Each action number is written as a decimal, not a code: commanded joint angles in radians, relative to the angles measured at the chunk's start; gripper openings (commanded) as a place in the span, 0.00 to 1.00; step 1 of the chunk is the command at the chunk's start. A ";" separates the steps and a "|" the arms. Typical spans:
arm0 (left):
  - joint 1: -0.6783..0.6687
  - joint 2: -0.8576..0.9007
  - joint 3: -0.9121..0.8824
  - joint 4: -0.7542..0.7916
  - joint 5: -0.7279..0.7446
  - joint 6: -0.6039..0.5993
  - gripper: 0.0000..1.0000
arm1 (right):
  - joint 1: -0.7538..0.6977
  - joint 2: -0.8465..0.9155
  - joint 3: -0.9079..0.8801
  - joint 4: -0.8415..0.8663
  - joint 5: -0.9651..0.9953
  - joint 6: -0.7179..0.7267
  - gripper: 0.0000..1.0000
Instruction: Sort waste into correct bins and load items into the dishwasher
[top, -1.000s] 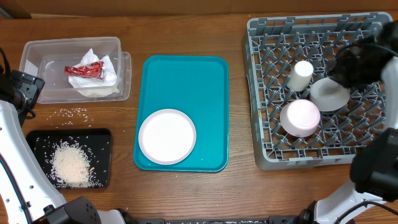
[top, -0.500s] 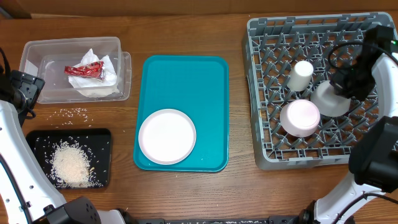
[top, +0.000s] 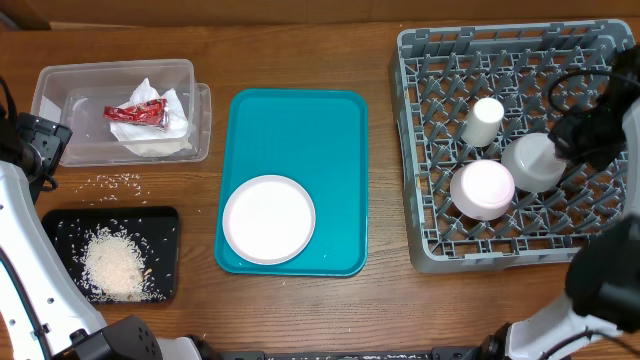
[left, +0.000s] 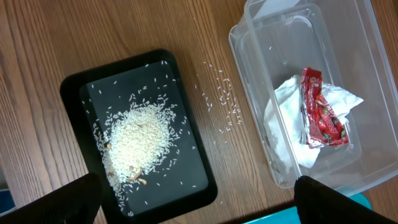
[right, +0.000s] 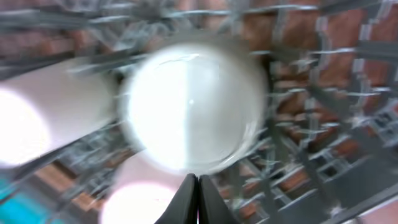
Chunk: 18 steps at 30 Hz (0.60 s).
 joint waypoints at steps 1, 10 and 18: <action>0.005 0.006 -0.005 -0.001 -0.014 0.014 1.00 | 0.045 -0.121 0.037 0.012 -0.272 -0.047 0.04; 0.005 0.006 -0.005 -0.001 -0.014 0.014 1.00 | 0.351 -0.148 0.006 0.066 -0.438 -0.087 0.40; 0.005 0.006 -0.005 -0.001 -0.014 0.014 1.00 | 0.788 -0.064 -0.027 0.227 -0.233 -0.076 0.95</action>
